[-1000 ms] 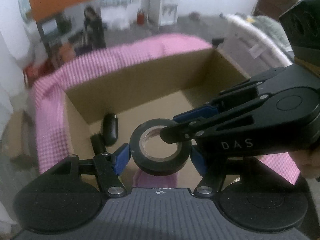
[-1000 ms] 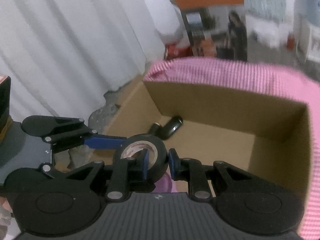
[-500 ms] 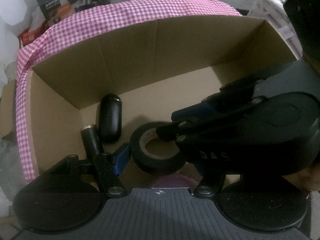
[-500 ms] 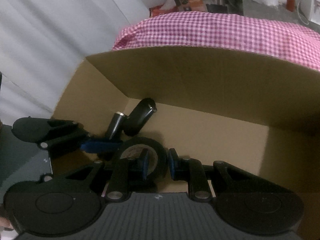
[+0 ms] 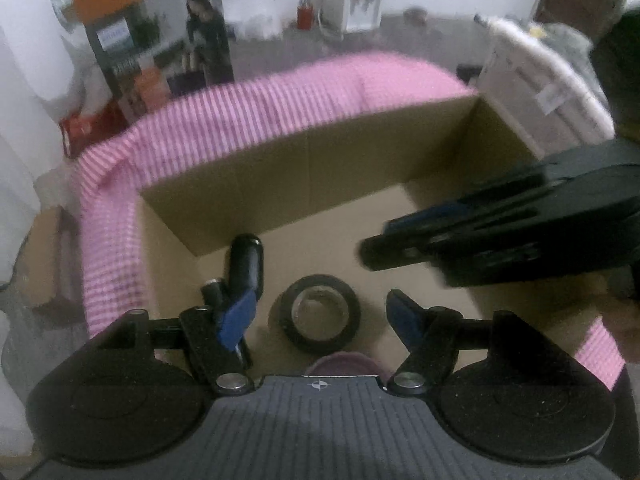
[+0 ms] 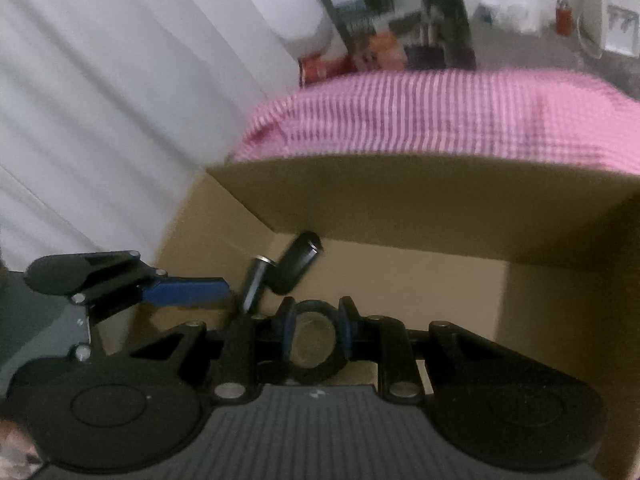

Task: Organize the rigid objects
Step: 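Carry the tape roll into the box and open the right tool, then grasp the gold-lidded jar with the right tool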

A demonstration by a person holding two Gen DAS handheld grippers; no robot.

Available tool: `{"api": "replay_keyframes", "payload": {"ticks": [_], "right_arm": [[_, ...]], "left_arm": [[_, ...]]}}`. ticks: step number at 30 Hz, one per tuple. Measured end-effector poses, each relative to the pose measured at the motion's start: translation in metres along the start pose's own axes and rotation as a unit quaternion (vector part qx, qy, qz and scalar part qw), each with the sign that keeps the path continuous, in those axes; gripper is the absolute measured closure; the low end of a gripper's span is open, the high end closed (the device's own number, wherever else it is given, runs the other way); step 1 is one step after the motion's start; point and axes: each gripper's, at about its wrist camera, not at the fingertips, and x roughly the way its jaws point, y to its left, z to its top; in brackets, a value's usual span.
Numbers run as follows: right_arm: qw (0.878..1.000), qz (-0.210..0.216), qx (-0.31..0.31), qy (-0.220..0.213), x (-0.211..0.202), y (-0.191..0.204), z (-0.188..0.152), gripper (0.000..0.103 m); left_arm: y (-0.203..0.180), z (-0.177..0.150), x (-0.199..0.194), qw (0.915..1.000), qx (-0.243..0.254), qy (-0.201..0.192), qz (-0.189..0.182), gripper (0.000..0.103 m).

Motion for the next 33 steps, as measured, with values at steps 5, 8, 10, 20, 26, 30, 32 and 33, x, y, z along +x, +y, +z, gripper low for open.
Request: {"api": "replay_keyframes", "payload": {"ticks": [5,8,10,20,26,30,32,33], "right_arm": [[0.997,0.018,-0.001,-0.07,-0.075,0.012,-0.032,0.059],[0.993,0.021,-0.009,-0.113,-0.117,0.017,-0.061,0.043],[0.991,0.016,-0.015,-0.134,-0.139,0.02,-0.085,0.043],[0.987,0.03,0.031,-0.156,-0.167,0.007,-0.196,0.043],[0.987,0.029,0.08,-0.138,-0.135,-0.015,-0.22,0.043],[0.986,0.016,0.094,-0.136,-0.115,-0.028,-0.216,0.044],[0.986,0.011,0.096,-0.133,-0.105,-0.033,-0.212,0.044],[0.987,0.01,0.098,-0.13,-0.1,-0.036,-0.21,0.045]], "left_arm": [[-0.013,-0.023,-0.058,0.9978,0.009,-0.066,-0.003,0.026],[-0.027,-0.044,-0.082,0.9949,0.016,-0.099,-0.013,0.025],[-0.04,-0.061,-0.092,0.9931,0.027,-0.113,-0.017,0.025],[-0.118,-0.137,-0.069,0.9884,0.085,-0.122,-0.033,0.024],[-0.14,-0.143,-0.015,0.9917,0.096,-0.084,-0.018,0.03],[-0.145,-0.142,0.006,0.9922,0.106,-0.064,-0.01,0.032],[-0.147,-0.144,0.013,0.9921,0.111,-0.059,-0.007,0.034],[-0.147,-0.144,0.015,0.992,0.113,-0.057,-0.006,0.035]]}}
